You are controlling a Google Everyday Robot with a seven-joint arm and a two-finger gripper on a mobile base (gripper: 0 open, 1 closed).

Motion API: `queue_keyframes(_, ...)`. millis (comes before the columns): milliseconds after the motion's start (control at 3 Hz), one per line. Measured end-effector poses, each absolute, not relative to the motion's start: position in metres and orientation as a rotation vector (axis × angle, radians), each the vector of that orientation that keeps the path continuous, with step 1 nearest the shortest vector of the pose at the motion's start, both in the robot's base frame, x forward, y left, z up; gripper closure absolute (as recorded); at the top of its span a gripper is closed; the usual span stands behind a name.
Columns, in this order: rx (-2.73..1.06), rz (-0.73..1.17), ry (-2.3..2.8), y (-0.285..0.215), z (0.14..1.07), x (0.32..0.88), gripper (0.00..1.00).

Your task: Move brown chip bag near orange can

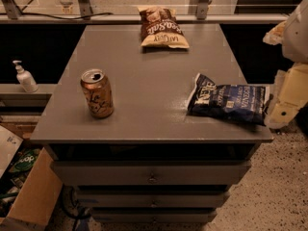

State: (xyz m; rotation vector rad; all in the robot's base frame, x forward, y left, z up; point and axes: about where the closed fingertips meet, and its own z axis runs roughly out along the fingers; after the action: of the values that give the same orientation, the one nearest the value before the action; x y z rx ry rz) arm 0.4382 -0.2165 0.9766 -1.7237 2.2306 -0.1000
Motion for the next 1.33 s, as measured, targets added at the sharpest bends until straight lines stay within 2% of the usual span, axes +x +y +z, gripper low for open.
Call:
queue_keyframes(667, -1.656, -0.108, 2.198, -0.201, 0.972, 0.457, 0.0)
queue_keyframes(1333, -1.454, -0.112, 2.078, -0.136, 0.949, 0.558, 0.0)
